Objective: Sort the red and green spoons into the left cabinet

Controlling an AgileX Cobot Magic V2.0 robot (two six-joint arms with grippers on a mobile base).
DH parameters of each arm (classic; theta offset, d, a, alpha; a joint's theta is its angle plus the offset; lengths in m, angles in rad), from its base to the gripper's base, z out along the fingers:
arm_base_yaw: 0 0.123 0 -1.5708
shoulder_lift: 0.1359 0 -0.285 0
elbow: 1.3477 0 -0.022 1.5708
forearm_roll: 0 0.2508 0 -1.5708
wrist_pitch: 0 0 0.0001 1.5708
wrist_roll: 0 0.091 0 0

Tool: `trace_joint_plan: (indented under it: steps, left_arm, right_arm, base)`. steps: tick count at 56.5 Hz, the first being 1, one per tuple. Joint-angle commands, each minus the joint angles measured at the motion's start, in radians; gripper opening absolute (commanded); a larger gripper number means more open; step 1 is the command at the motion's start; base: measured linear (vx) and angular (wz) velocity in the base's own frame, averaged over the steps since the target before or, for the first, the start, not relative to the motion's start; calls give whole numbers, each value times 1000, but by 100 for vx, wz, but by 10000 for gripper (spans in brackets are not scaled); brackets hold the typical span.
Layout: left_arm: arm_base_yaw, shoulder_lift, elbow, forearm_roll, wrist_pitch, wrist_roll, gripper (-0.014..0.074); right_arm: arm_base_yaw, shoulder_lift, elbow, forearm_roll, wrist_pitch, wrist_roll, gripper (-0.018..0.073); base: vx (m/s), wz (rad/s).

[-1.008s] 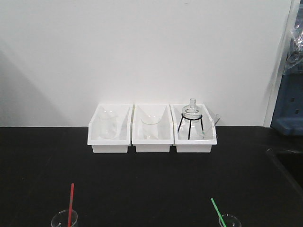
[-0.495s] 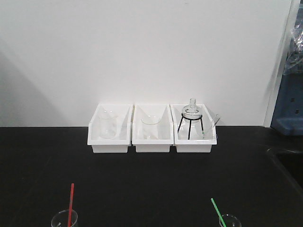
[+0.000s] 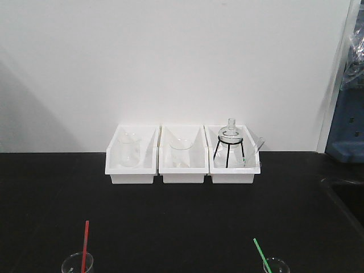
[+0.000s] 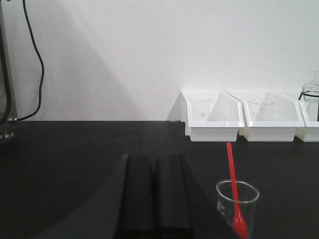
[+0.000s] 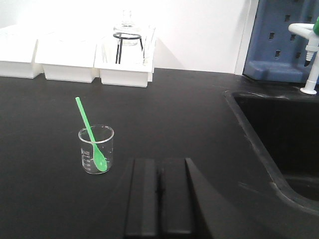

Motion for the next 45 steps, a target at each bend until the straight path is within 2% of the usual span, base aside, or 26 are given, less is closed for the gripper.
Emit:
trace_joint_plan:
  steps: [1,18,26,33,38,45]
  left_arm:
    - [-1,-8,-2,-1,-92,-2,-8]
    - [-1,-8,-2,-1,-98,-2,-8]
    - [-1,-8,-12,-1,-178,-6,-8]
    - [-1,-8,-31,-1,-270,-47,-6]
    - [-1,-8,-68,-1,-266,-61,-6]
    - [-1,-6,-142,-1,-225,-61,-6]
  right_arm:
    - [0,-7,11,-12,-100,-6,-9]
    - [0,-7,11,-13,-245,-6,-9]
    - [0,-7,10,-13,-327,-2,-9]
    - [0,-6,0,0,-393,4,-8]
    - [0,-2,-36,26,-375,23,-8]
    - [0,37,-139,40,-274,25,-6]
  base:
    - [0,0]
    - [0,0]
    - [0,0]
    - [0,0]
    - [0,0]
    - [0,0]
